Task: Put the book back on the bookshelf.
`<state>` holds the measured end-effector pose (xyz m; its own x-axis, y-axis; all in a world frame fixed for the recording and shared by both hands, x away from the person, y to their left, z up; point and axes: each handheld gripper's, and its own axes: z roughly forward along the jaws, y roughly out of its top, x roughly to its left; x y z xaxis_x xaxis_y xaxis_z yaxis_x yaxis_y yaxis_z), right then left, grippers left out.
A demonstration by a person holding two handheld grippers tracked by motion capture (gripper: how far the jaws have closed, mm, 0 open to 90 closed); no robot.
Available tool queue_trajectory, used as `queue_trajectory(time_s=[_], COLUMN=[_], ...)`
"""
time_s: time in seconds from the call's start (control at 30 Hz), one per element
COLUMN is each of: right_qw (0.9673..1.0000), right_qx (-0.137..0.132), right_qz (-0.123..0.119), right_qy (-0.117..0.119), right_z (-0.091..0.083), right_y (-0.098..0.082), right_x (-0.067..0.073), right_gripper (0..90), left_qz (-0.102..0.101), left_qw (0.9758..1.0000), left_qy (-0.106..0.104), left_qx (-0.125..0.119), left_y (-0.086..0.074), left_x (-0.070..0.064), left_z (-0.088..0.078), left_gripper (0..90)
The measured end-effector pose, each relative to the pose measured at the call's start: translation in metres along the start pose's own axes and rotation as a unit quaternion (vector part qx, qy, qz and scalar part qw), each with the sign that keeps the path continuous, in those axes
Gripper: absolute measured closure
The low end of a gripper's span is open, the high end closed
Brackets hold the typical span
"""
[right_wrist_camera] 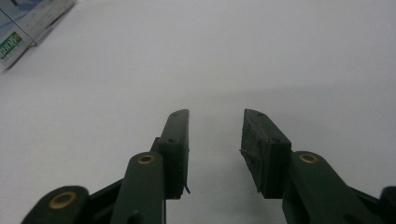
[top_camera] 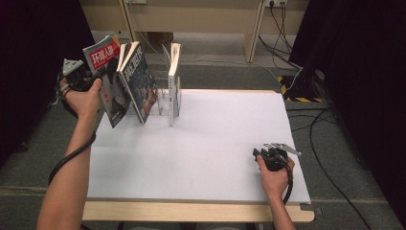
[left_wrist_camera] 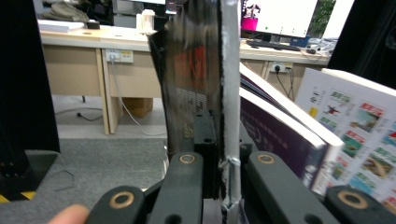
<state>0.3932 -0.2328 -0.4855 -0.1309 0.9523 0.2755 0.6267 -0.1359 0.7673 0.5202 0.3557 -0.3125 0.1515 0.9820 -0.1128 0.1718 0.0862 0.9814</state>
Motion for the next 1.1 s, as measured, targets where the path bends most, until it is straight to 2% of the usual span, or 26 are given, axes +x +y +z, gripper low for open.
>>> queue_trajectory(time_s=[0.07, 0.13, 0.23, 0.27, 0.3, 0.37, 0.47, 0.5, 0.63, 0.67, 0.83, 0.93, 1.0, 1.1], right_qw=[1.0, 1.0, 1.0, 1.0, 1.0, 1.0, 1.0, 1.0, 1.0, 1.0, 1.0, 1.0, 1.0, 1.0], right_qx=[0.001, 0.002, -0.001, -0.001, -0.002, 0.001, 0.001, 0.001, -0.001, -0.001, -0.001, 0.0, -0.002, -0.001], right_qz=[0.0, 0.0, -0.001, -0.001, -0.007, 0.002, -0.006, 0.001, -0.006, -0.006, -0.006, -0.007, -0.005, -0.004], right_qy=[-0.001, 0.0, 0.0, -0.001, -0.003, 0.0, -0.002, 0.0, 0.001, 0.001, 0.0, 0.001, 0.001, 0.001], right_z=[0.0, 0.0, -0.001, -0.001, -0.001, -0.001, -0.001, -0.001, -0.001, -0.001, -0.001, -0.001, -0.002, -0.002], right_y=[0.0, 0.0, 0.0, 0.0, 0.0, -0.001, -0.001, -0.001, -0.001, -0.001, -0.001, -0.001, -0.001, -0.001], right_x=[0.0, 0.0, -0.001, -0.001, -0.002, -0.001, 0.0, 0.002, 0.004, 0.004, 0.004, 0.004, 0.004, 0.003], right_gripper=[62.2, 62.2, 62.2, 62.2, 62.2, 62.2, 62.2, 62.2, 62.2, 62.2, 62.2, 62.2, 62.1, 62.1], left_qz=[0.0, 0.008, 0.03, 0.038, 0.038, 0.041, 0.062, 0.066, 0.07, 0.071, 0.075, 0.066, 0.05, 0.041], left_qw=[1.0, 0.9997, 0.9988, 0.9984, 0.9984, 0.9984, 0.9974, 0.9971, 0.9969, 0.9969, 0.9967, 0.9973, 0.9981, 0.9986], left_qy=[0.001, 0.02, 0.038, 0.04, 0.04, 0.039, 0.035, 0.036, 0.032, 0.03, 0.018, 0.005, -0.004, -0.007], left_qx=[-0.004, -0.009, 0.007, 0.004, 0.004, 0.003, 0.01, 0.013, 0.017, 0.02, 0.025, 0.033, 0.036, 0.032], left_y=[-0.001, -0.011, -0.022, -0.026, -0.026, -0.029, -0.036, -0.038, -0.045, -0.049, -0.053, -0.055, -0.056, -0.056], left_x=[0.0, 0.001, 0.002, 0.002, 0.002, 0.004, 0.005, 0.006, 0.008, 0.008, 0.008, 0.009, 0.01, 0.011], left_z=[0.003, 0.011, 0.014, 0.013, 0.013, 0.009, 0.0, -0.003, -0.01, -0.017, -0.025, -0.034, -0.038, -0.043], left_gripper=[86.4, 86.3, 86.3, 86.3, 86.2, 85.7, 85.4, 85.1, 84.4, 84.0, 83.1, 81.9, 81.4, 79.9])
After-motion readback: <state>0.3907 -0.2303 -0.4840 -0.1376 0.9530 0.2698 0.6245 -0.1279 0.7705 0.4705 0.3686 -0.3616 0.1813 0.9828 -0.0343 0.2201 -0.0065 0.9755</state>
